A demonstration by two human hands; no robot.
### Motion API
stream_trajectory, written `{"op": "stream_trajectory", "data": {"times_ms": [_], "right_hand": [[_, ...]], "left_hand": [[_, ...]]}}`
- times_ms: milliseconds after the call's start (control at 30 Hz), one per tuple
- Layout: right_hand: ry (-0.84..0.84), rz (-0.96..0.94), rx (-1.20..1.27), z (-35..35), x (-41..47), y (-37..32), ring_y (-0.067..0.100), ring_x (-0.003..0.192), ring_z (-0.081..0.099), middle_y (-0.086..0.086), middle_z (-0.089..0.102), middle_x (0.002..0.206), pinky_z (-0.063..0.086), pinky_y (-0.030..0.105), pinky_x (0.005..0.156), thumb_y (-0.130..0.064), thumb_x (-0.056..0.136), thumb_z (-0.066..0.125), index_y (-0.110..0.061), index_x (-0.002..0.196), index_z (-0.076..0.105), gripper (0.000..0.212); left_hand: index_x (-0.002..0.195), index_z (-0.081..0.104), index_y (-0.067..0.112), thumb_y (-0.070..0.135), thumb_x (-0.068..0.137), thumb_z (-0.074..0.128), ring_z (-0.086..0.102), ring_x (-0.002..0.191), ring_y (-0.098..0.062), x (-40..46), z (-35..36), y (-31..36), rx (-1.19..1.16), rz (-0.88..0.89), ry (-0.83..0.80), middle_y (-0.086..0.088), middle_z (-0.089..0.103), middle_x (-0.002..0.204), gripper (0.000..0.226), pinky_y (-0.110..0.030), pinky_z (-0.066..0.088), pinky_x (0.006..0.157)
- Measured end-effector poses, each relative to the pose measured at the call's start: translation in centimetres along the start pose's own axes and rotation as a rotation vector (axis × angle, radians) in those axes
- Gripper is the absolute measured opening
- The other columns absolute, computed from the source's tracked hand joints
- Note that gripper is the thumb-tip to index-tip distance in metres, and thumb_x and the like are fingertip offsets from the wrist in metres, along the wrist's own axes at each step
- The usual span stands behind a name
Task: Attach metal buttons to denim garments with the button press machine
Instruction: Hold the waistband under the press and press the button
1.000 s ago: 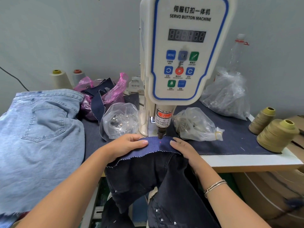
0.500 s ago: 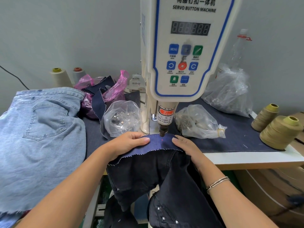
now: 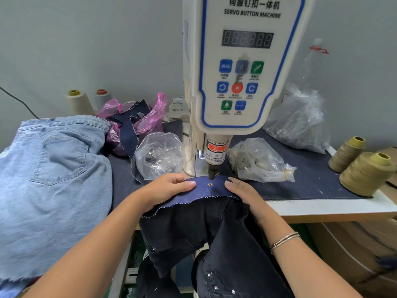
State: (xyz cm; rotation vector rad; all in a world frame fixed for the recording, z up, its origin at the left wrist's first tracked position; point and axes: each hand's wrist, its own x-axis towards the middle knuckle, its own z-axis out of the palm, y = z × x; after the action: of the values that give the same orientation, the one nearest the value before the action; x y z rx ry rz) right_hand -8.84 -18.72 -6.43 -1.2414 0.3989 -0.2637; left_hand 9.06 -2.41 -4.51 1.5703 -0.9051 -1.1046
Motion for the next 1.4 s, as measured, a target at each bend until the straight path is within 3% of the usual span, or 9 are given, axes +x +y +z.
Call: {"op": "stream_trajectory", "data": {"times_ms": [300, 467, 633, 700, 833, 967, 1033, 1200, 1400], "right_hand": [[0.083, 0.019, 0.045, 0.0, -0.1, -0.3, 0.011, 0.066, 0.049, 0.004, 0.052, 0.074, 0.040, 0.023, 0.061, -0.020, 0.080, 0.063, -0.016, 0.078, 0.054, 0.010], [0.105, -0.003, -0.053, 0.1, -0.4, -0.6, 0.015, 0.074, 0.036, 0.007, 0.041, 0.078, 0.029, 0.031, 0.066, -0.012, 0.083, 0.050, -0.009, 0.080, 0.046, 0.006], [0.076, -0.075, -0.169, 1.2, -1.2, -0.9, 0.003, 0.055, 0.040, -0.008, 0.046, 0.059, 0.031, 0.021, 0.055, -0.019, 0.071, 0.052, -0.014, 0.065, 0.049, 0.008], [0.063, -0.110, -0.207, 1.4, -1.9, -0.7, 0.001, 0.058, 0.045, -0.009, 0.052, 0.061, 0.036, 0.016, 0.057, -0.018, 0.075, 0.053, -0.018, 0.066, 0.057, 0.009], [0.187, -0.248, -0.505, 1.2, -3.1, -1.1, 0.001, 0.075, 0.057, -0.007, 0.064, 0.078, 0.043, 0.012, 0.071, -0.004, 0.090, 0.059, -0.022, 0.085, 0.065, 0.019], [0.646, -0.617, -0.691, -1.6, -3.4, -6.1, 0.002, 0.076, 0.053, -0.007, 0.059, 0.080, 0.041, 0.021, 0.073, -0.007, 0.091, 0.057, -0.024, 0.074, 0.060, 0.024], [0.752, -0.517, -1.007, -4.0, -2.3, -8.7, 0.013, 0.095, 0.047, -0.002, 0.055, 0.091, 0.034, 0.032, 0.086, -0.015, 0.089, 0.056, -0.017, 0.070, 0.066, 0.022], [0.542, -0.116, -1.830, -6.7, 0.8, -9.4, 0.027, 0.141, 0.000, 0.004, 0.023, 0.153, -0.011, 0.043, 0.112, -0.036, 0.092, 0.050, -0.038, 0.088, 0.075, 0.025], [0.429, -0.042, -2.117, -5.4, 3.8, -8.3, 0.031, 0.143, 0.004, 0.004, 0.023, 0.152, 0.001, 0.054, 0.113, -0.041, 0.096, 0.041, -0.042, 0.108, 0.067, 0.029]], "left_hand": [[0.083, 0.069, 0.017, 0.047, 0.074, 0.069, 0.061, 0.072, -0.011, 0.2, -0.1, -0.3, -0.005, 0.007, -0.010, -0.001, 0.068, 0.080, 0.031, -0.019, 0.049, 0.067], [0.097, 0.061, -0.005, 0.048, 0.073, 0.068, 0.057, 0.079, -0.018, 0.2, -0.1, -0.4, 0.022, 0.013, -0.005, -0.008, 0.064, 0.086, 0.058, -0.028, 0.046, 0.075], [0.078, 0.071, 0.020, 0.044, 0.079, 0.073, 0.060, 0.068, -0.010, -0.1, -0.3, -0.4, 0.012, -0.004, -0.070, 0.001, 0.067, 0.076, 0.025, -0.017, 0.048, 0.064], [0.079, 0.068, 0.015, 0.046, 0.076, 0.073, 0.057, 0.068, -0.013, -0.3, -0.6, -0.4, 0.019, -0.017, -0.091, -0.002, 0.063, 0.076, 0.032, -0.019, 0.045, 0.065], [0.088, 0.065, 0.006, 0.051, 0.070, 0.074, 0.055, 0.075, -0.020, -0.9, -1.0, -0.4, 0.019, -0.049, -0.105, -0.009, 0.061, 0.083, 0.049, -0.026, 0.044, 0.071], [0.093, 0.060, -0.007, 0.050, 0.071, 0.071, 0.053, 0.074, -0.020, -0.8, -0.5, -0.5, 0.039, -0.019, 0.000, -0.010, 0.059, 0.081, 0.062, -0.026, 0.043, 0.069], [0.088, 0.059, -0.006, 0.044, 0.076, 0.068, 0.051, 0.071, -0.018, -0.8, -0.2, -0.6, 0.052, 0.013, 0.034, -0.009, 0.057, 0.078, 0.053, -0.025, 0.041, 0.065], [0.080, 0.056, -0.005, 0.041, 0.078, 0.064, 0.046, 0.068, -0.015, -0.8, 0.4, -0.9, 0.092, 0.071, 0.088, -0.007, 0.051, 0.072, 0.047, -0.027, 0.036, 0.062], [0.081, 0.056, -0.004, 0.044, 0.078, 0.064, 0.048, 0.070, -0.016, -0.7, 0.3, -0.9, 0.128, 0.077, 0.097, -0.007, 0.053, 0.073, 0.048, -0.031, 0.037, 0.069]]}}
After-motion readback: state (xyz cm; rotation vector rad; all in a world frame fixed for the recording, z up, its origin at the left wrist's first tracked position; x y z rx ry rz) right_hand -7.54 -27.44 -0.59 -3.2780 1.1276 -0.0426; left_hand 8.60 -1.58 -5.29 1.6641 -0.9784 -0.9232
